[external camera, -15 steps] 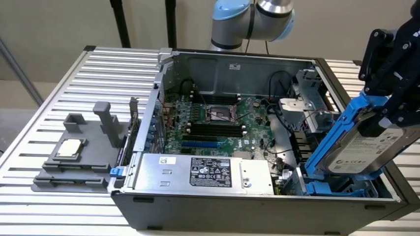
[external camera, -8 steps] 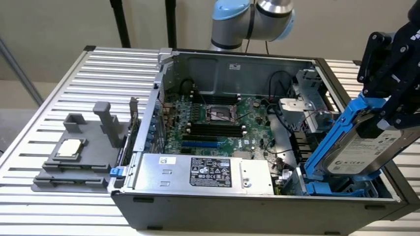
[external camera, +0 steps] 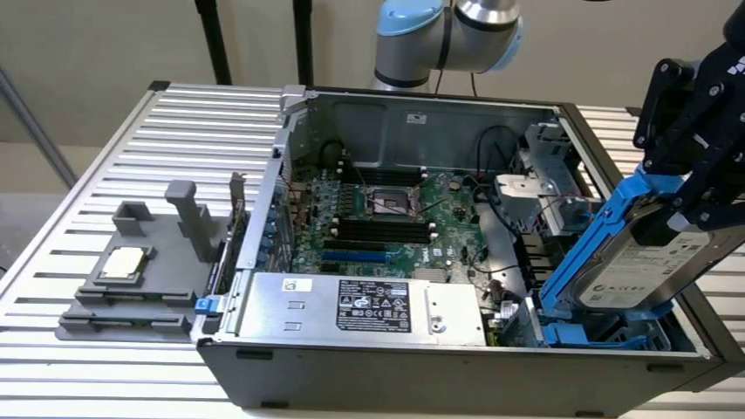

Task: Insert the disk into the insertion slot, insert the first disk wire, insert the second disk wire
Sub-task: 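Insert the disk into the insertion slot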

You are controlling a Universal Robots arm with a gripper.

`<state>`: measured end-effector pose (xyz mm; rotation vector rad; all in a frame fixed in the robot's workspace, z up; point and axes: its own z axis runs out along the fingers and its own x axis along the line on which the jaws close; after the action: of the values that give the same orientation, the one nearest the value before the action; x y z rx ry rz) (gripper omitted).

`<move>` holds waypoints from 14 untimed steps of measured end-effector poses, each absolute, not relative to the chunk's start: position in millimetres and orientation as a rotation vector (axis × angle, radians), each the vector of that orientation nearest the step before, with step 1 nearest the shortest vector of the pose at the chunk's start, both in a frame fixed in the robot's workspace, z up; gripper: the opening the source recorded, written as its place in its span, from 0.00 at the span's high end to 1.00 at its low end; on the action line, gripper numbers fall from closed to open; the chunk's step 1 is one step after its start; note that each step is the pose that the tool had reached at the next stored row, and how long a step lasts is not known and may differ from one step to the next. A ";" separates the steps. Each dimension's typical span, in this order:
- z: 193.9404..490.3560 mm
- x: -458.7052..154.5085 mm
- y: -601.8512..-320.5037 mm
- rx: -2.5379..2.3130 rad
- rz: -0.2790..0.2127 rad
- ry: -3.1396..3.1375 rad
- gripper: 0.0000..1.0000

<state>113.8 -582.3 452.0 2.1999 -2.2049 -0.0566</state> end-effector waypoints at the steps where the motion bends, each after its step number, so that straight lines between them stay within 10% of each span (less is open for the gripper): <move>1: 451.5 113.9 -582.3 2.200 -0.058 -2.205 0.68; 14: 445.9 114.8 -582.3 2.204 -0.067 -2.209 0.68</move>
<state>114.8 -582.3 445.9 2.2045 -2.2086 -0.0669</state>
